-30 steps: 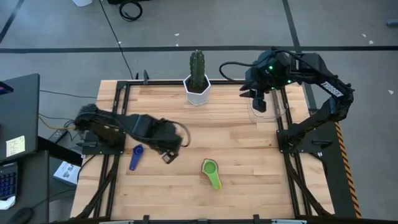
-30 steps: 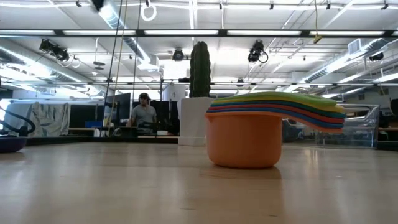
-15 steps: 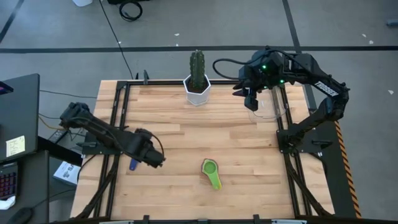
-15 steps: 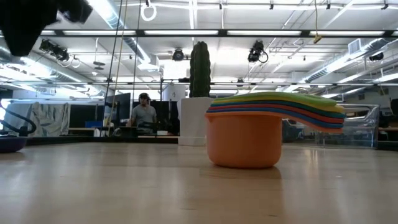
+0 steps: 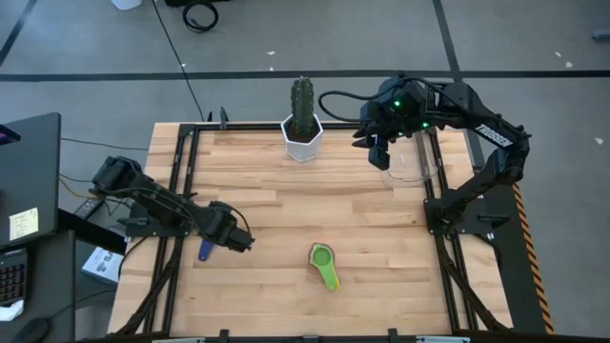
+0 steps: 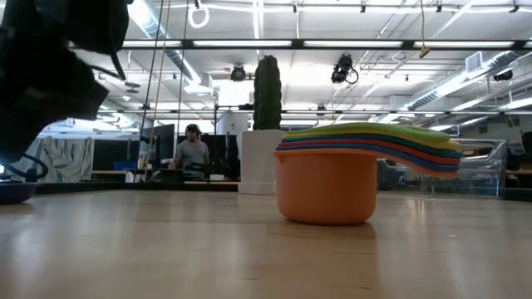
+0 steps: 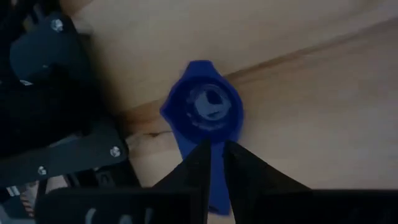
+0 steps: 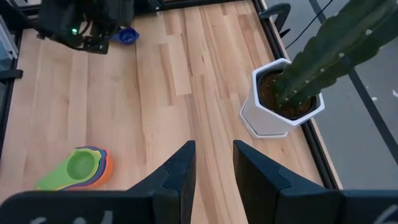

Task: Nest measuring cups in basket
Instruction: Put the dark blue measuring cup on top of the green measuring cup

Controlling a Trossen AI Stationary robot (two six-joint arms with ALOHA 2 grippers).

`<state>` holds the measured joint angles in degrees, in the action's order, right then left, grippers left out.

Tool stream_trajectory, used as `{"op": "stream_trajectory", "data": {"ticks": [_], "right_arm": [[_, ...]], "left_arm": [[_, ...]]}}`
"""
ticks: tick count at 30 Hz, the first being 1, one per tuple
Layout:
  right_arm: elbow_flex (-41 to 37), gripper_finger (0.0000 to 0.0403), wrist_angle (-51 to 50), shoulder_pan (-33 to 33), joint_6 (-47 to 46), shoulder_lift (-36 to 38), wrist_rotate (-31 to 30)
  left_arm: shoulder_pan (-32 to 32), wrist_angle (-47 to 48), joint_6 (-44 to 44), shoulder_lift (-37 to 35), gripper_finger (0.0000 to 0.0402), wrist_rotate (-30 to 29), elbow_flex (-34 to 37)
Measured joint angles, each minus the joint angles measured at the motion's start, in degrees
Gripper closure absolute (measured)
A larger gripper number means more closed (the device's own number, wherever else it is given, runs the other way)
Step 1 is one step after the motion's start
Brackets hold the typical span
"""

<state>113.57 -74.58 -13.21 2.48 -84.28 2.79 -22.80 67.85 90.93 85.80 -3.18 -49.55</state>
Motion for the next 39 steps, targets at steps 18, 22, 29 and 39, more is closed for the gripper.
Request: {"op": "stream_trajectory", "data": {"ticks": [18,22,29,39], "right_arm": [[0.01,0.0291,-0.01,0.00,-2.38,-0.14,-0.16],[0.01,0.0291,-0.01,0.00,-2.38,-0.12,-0.16],[0.01,0.0292,-0.01,0.00,-2.38,-0.12,-0.16],[0.01,0.0292,0.03,-0.01,-2.38,-0.09,-0.38]], "left_arm": [[2.72,-9.18,-3.73,0.02,0.0356,-0.71,7.25],[2.77,-10.62,-4.81,0.02,0.0356,-0.63,7.22],[2.77,-11.32,-5.22,0.02,0.0356,-0.51,7.22],[2.70,-11.91,-9.17,-0.45,0.0357,0.35,4.88]]}}
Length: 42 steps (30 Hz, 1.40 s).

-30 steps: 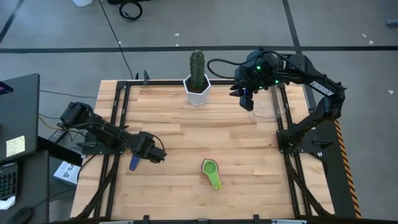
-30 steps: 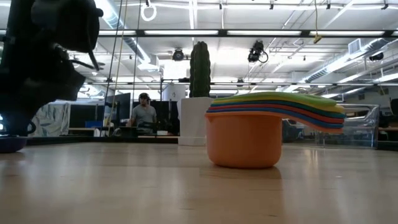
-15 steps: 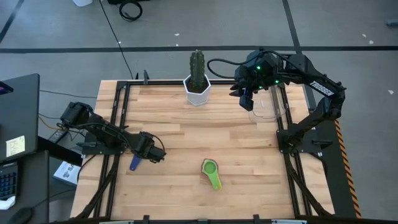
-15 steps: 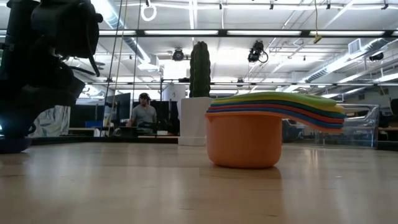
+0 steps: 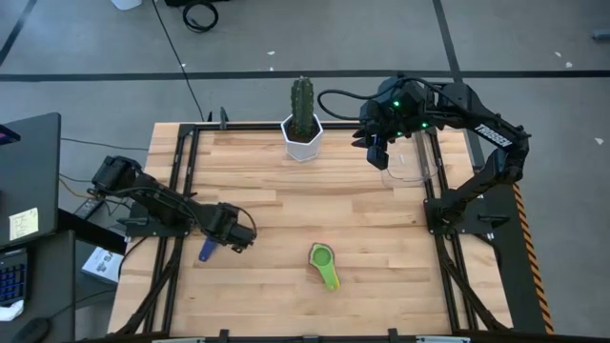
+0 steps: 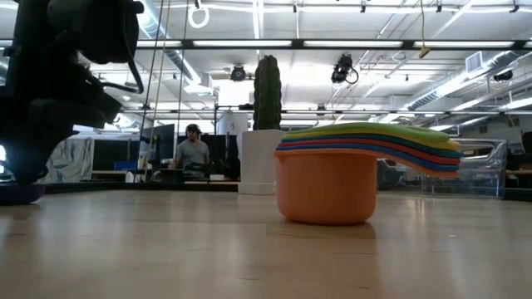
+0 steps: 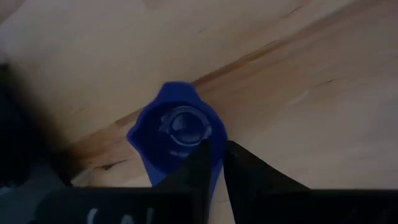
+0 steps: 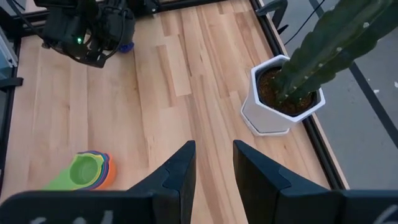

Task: Nest measuring cups in basket
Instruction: Put the dark blue measuring cup on top of the green measuring cup

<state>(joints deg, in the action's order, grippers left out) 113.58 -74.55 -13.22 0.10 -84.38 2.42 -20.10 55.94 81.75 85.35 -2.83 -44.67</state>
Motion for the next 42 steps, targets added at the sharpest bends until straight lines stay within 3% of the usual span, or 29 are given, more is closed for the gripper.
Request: {"op": "stream_trajectory", "data": {"ticks": [42], "right_arm": [[0.02,0.0292,2.08,-0.10,0.07,0.00,0.00]], "left_arm": [[-0.02,-0.98,0.40,0.12,0.0357,-2.47,0.10]]}}
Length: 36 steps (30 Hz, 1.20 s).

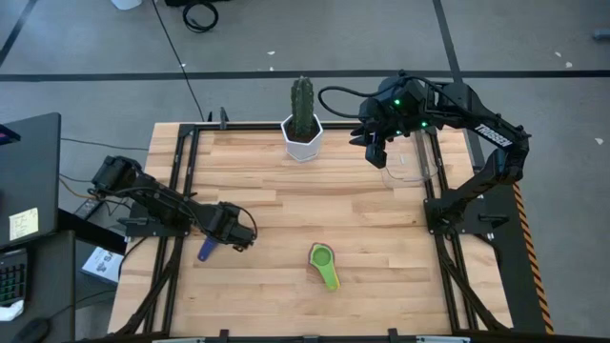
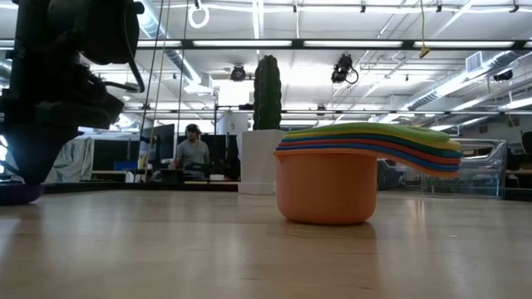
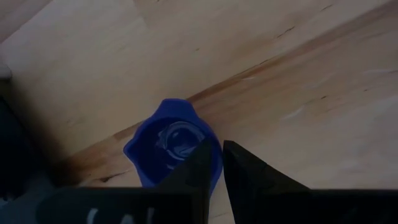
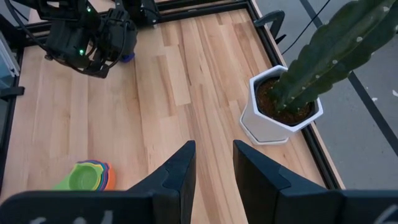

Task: Nest measuring cups in basket
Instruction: Put the dark blue measuring cup on top of the green measuring cup

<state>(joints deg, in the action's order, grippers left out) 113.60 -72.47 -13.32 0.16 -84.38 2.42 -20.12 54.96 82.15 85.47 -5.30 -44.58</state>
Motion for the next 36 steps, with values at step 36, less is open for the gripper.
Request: {"op": "stream_trajectory", "data": {"ticks": [36], "right_arm": [[0.00,0.0291,0.02,0.00,-0.02,0.02,0.00]], "left_arm": [[-0.72,-0.42,-0.94,0.01,0.0386,5.11,0.00]]}}
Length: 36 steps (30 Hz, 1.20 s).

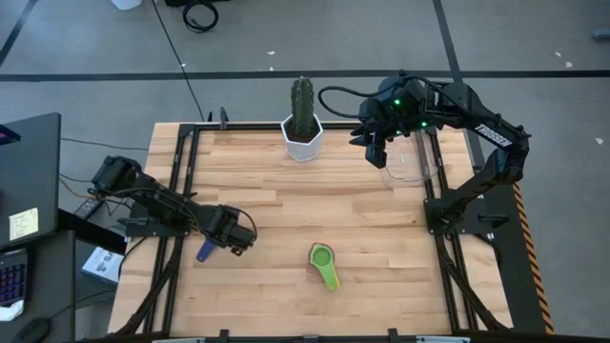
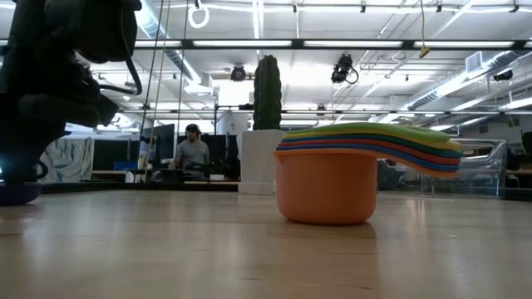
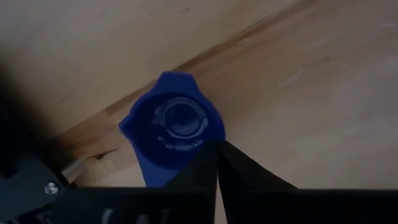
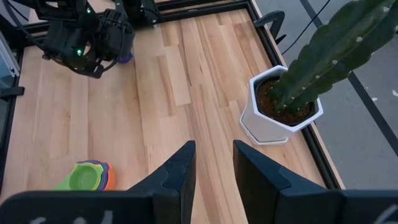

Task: Nest measuring cups in basket
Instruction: Put the dark blue measuring cup on top of the green measuring cup

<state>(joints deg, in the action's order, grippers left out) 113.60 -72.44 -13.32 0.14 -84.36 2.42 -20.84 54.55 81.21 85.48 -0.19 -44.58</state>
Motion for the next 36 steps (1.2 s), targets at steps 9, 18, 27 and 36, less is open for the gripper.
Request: {"op": "stream_trajectory", "data": {"ticks": [9,18,27,36], "right_arm": [[0.00,0.0292,0.00,0.00,0.00,0.00,0.00],[0.00,0.0292,0.00,0.00,0.00,0.00,0.01],[0.00,0.0292,0.00,0.00,0.00,0.00,0.01],[0.00,0.0292,-0.01,0.00,-0.02,0.00,0.02]], "left_arm": [[0.00,-0.96,-0.90,0.00,0.0301,-0.10,0.00],[0.00,-2.42,-0.96,0.00,0.0283,-3.01,0.00],[0.00,-1.65,-0.01,0.02,0.0283,-4.87,0.00],[0.00,-0.96,5.54,0.02,0.0283,-2.95,0.00]]}}
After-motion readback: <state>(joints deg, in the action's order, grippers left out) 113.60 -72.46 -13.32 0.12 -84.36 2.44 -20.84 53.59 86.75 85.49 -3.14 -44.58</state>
